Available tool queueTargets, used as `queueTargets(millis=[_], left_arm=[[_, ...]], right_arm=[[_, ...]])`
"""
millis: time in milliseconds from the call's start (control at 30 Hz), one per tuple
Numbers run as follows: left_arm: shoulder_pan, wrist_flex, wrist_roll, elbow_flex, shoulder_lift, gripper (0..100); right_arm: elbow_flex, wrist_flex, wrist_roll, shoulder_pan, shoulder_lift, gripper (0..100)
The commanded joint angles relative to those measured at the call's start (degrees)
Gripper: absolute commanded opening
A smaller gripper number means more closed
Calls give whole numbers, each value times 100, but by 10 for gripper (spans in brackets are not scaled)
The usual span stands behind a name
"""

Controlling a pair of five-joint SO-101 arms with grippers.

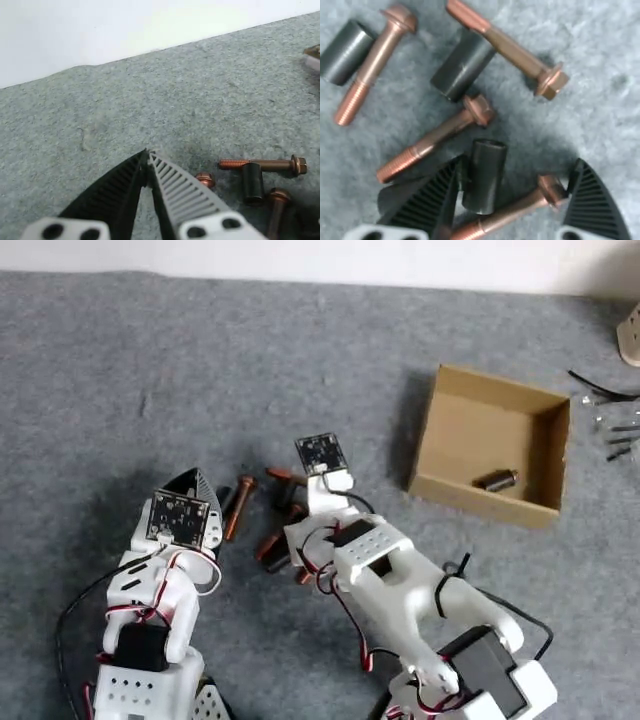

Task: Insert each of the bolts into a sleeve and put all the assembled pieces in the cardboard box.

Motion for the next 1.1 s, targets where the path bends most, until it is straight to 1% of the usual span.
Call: queueTargets(millis=[0, 300, 367, 433, 533, 667, 933, 1067], left_arm=[[-75, -9, 0, 119, -66, 7], [-66, -9, 0, 119, -66, 7], [-66, -9, 0, 119, -66, 7], [-66, -9, 0, 119, -66, 7], [-66, -9, 0, 119, -66, 7], [-66, -9, 0, 119, -66, 7], [-66, -9, 0, 119, -66, 7], [-66, -9, 0, 119, -66, 7]], right_arm=[[-22, 207, -53, 13, 66, 289], [-31, 207, -9, 75, 66, 286], [-31, 207, 0, 171, 66, 245], [-31, 207, 53, 295, 57, 170], [-31, 189, 633, 435, 57, 72], [-31, 189, 1222, 479, 48, 14], [-31, 207, 1327, 488, -57, 4], [13, 198, 1336, 488, -787, 4]])
